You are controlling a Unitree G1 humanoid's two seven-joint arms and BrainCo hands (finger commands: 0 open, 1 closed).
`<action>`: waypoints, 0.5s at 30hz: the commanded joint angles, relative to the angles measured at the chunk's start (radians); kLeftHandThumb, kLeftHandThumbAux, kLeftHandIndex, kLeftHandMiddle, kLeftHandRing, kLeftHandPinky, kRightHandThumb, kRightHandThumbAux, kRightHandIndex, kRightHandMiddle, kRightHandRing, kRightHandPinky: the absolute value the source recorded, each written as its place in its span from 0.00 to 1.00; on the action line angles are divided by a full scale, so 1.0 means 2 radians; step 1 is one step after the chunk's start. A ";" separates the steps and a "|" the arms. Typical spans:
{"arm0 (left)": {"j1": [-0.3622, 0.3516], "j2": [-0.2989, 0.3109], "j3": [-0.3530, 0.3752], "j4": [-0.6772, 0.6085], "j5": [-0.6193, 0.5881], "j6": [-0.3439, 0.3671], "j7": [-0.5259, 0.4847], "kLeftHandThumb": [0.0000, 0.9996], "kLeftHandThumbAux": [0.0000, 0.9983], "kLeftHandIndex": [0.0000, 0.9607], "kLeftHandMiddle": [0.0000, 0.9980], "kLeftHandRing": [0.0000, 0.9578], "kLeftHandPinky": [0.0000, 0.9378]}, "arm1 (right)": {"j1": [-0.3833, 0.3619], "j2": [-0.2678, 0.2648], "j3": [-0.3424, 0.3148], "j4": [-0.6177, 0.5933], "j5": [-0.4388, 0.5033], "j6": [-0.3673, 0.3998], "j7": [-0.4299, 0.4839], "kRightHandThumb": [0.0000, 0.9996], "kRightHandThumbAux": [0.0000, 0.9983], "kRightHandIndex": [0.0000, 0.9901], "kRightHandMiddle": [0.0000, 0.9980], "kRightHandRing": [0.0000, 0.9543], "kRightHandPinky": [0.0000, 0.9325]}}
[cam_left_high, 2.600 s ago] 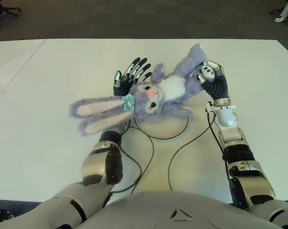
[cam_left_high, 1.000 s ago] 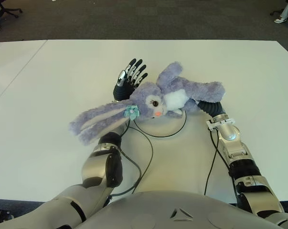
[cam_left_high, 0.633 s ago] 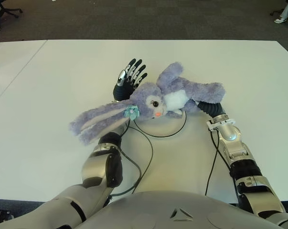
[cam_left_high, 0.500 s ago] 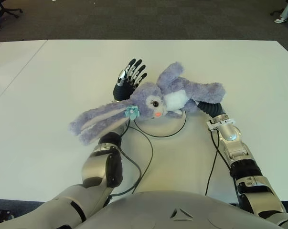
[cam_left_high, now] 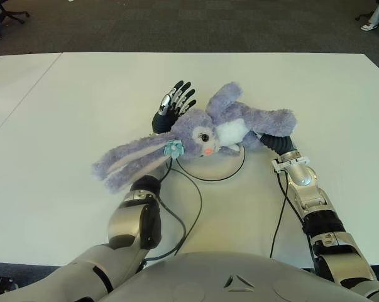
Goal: Put the doll into the plate.
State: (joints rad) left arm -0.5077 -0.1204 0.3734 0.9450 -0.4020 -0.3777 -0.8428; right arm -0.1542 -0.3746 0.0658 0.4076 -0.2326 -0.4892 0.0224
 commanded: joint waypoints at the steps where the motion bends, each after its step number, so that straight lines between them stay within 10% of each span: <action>1: 0.109 -0.028 0.016 0.077 -0.014 0.032 0.026 0.10 0.33 0.00 0.00 0.00 0.00 | 0.004 -0.002 0.018 0.052 0.015 0.007 0.058 0.18 0.60 0.17 0.28 0.35 0.42; 3: 0.108 -0.028 0.018 0.078 -0.015 0.032 0.031 0.08 0.29 0.00 0.00 0.00 0.00 | -0.009 -0.003 0.018 0.082 0.028 0.003 0.082 0.02 0.47 0.02 0.05 0.08 0.11; 5: 0.107 -0.028 0.019 0.078 -0.013 0.032 0.042 0.07 0.26 0.00 0.00 0.00 0.00 | -0.022 -0.005 0.019 0.113 0.033 0.000 0.098 0.00 0.39 0.00 0.01 0.02 0.02; 15: 0.105 -0.029 0.016 0.076 -0.009 0.026 0.071 0.05 0.22 0.00 0.00 0.00 0.00 | -0.052 -0.004 0.016 0.197 0.026 -0.054 0.090 0.01 0.25 0.00 0.00 0.00 0.00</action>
State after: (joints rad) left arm -0.5062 -0.1222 0.3771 0.9452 -0.4017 -0.3830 -0.7575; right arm -0.2839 -0.4111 0.0661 0.6637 -0.1585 -0.5572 0.1852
